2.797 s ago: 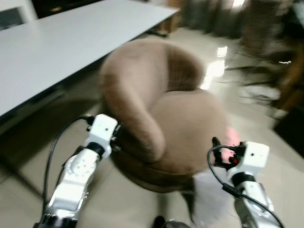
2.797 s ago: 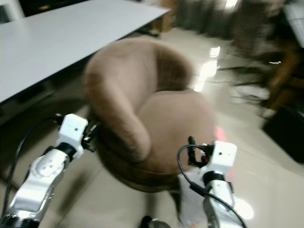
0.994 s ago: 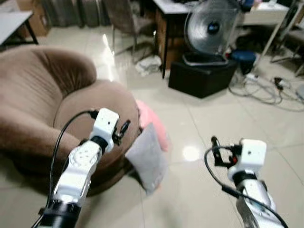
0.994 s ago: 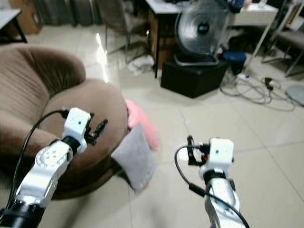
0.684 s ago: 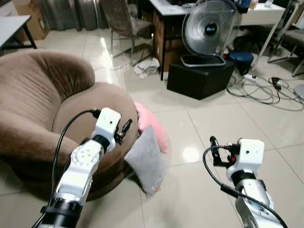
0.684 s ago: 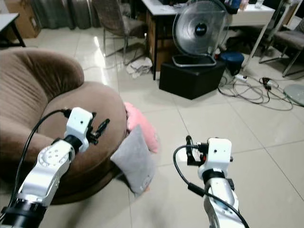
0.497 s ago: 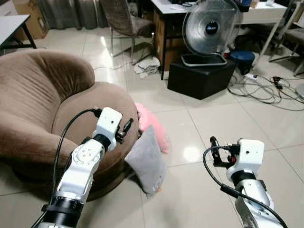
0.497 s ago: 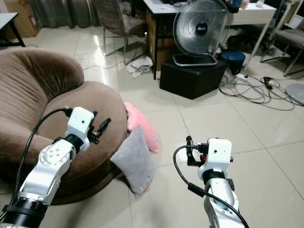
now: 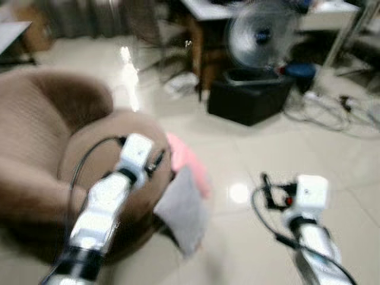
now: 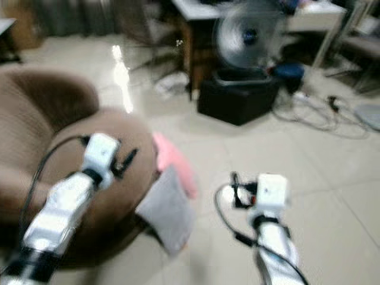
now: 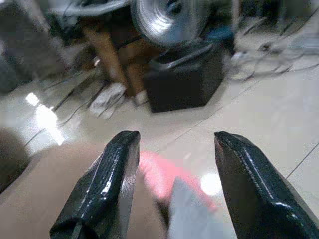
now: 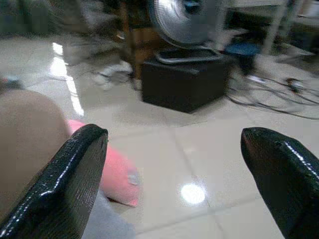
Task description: Move the pillow to the sofa from floor
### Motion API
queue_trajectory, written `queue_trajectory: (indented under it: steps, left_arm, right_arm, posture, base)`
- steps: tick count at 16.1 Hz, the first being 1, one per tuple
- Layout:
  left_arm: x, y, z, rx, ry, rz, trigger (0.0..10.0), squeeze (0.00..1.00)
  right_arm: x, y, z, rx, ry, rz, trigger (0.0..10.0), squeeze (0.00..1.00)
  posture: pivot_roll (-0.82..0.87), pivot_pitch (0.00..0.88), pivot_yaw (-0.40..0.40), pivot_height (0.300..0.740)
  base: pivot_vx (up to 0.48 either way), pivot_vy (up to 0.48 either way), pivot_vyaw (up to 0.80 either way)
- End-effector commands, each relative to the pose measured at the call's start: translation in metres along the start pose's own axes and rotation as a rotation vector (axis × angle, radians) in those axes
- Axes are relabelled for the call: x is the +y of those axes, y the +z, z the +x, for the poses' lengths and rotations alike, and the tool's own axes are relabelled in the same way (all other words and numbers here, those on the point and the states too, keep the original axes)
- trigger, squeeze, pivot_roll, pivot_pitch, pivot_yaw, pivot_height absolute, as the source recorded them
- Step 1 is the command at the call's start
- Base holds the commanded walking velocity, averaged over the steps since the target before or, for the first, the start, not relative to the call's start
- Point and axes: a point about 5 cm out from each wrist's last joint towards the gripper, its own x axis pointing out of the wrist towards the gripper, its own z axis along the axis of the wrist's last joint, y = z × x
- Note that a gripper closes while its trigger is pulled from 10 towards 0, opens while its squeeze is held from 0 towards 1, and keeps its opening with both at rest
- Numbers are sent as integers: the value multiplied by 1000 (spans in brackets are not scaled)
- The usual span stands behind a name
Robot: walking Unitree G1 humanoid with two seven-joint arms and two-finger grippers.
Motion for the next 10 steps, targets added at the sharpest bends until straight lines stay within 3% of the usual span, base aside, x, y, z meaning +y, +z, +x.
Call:
queue_trajectory:
  steps: [1,10]
  left_arm:
    - [12,-4,-6,18,33,22,10000,0]
    - [17,-8,-9,27,52,37,10000,0]
  right_arm:
    - [7,8,3,-31,23,10,10000,0]
    - [10,5,3,-14,49,-16,10000,0]
  posture:
    - [-32,6,11,740]
    - [-29,1,4,740]
  base:
    - [439,0,0]
    - [434,0,0]
